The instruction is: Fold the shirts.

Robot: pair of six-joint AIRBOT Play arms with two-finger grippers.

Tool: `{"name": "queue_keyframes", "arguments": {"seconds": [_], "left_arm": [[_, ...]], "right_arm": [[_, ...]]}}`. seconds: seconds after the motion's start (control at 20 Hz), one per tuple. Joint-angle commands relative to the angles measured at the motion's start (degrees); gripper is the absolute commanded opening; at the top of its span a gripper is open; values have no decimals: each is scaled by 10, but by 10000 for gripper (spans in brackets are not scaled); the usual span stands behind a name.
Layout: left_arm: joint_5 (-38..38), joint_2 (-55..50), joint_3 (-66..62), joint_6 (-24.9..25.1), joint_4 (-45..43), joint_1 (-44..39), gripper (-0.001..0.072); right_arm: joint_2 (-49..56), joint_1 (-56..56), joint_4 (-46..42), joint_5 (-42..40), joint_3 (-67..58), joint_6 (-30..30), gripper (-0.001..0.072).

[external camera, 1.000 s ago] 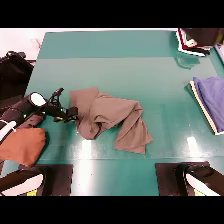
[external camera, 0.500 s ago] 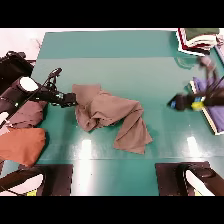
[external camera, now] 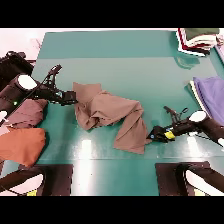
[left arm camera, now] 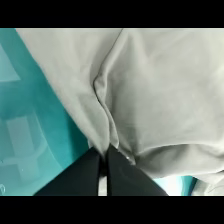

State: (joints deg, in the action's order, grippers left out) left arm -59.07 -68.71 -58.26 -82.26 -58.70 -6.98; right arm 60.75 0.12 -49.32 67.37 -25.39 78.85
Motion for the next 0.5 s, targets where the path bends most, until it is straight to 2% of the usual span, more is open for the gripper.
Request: {"name": "queue_keyframes", "arguments": {"seconds": [0.0, 0.05, 0.1, 0.3, 0.45], "left_arm": [[-1, 0, -1, 0, 0, 0, 31], [-2, 0, -2, -2, 0, 0, 31], [-6, 1, -9, -2, -1, 0, 30], [-53, 7, -136, -2, -35, 0, 30], [-42, 49, -263, -2, -64, 0, 30]], "right_arm": [[45, 56, 7, -37, -19, -12, 165], [47, 65, -5, -38, -35, -12, 66], [42, 71, -23, -37, -56, -11, 17], [-53, 40, -139, -1, -169, 31, 16], [-148, -27, -191, 31, -282, 32, 16]]}}
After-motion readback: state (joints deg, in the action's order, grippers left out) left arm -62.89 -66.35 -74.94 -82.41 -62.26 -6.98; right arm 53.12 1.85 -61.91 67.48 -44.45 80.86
